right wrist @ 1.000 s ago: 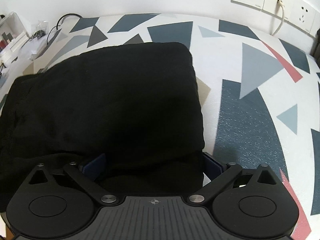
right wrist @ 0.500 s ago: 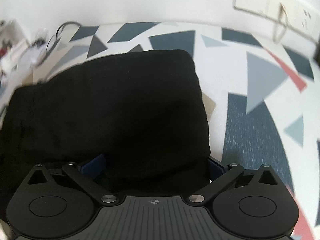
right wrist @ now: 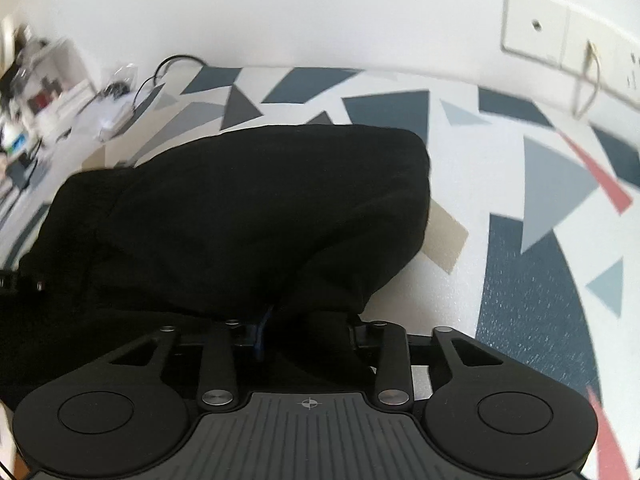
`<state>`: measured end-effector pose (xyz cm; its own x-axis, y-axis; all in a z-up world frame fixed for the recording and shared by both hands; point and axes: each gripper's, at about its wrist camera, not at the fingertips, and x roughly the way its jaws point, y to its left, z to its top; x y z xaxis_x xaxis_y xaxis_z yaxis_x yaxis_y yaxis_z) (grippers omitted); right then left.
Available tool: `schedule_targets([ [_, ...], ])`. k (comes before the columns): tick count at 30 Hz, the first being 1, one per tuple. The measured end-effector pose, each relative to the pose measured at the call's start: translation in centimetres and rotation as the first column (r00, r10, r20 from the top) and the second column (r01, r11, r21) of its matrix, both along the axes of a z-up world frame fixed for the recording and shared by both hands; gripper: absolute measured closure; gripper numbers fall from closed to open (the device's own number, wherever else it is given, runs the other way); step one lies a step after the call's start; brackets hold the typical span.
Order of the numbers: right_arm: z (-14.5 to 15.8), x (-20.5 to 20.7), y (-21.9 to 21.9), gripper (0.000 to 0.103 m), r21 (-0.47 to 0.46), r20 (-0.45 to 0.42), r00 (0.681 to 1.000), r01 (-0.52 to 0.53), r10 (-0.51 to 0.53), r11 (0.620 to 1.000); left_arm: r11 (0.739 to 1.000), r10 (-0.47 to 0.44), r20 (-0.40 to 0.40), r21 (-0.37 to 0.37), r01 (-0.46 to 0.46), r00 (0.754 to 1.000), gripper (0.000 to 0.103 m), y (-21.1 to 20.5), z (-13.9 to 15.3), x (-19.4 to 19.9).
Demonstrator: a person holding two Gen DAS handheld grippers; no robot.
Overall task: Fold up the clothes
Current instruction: 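Grasp the folded trousers with both grippers, then carry the folded trousers with both grippers toward the wooden chair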
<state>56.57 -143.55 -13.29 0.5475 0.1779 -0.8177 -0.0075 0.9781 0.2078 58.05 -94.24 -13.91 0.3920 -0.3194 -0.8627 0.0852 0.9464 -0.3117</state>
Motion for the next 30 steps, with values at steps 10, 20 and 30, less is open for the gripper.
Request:
schedule_targets([
  [10, -0.7, 0.7, -0.4, 0.071, 0.039, 0.041, 0.999, -0.001, -0.001, 0.999, 0.997, 0.065, 0.055, 0.037, -0.067, 0.996, 0.078, -0.9, 1.0, -1.0],
  [20, 3.7, 0.9, -0.3, 0.084, 0.344, 0.226, 0.974, -0.084, 0.004, 0.935, 0.974, 0.204, 0.204, 0.058, -0.22, 0.957, 0.087, 0.7, 7.3, -6.1],
  [30, 9.1, 0.5, 9.3, 0.087, 0.378, 0.336, 0.908, -0.372, 0.248, 0.848, 0.903, 0.403, 0.315, 0.015, -0.429, 0.859, 0.088, 8.3, 11.8, -15.4],
])
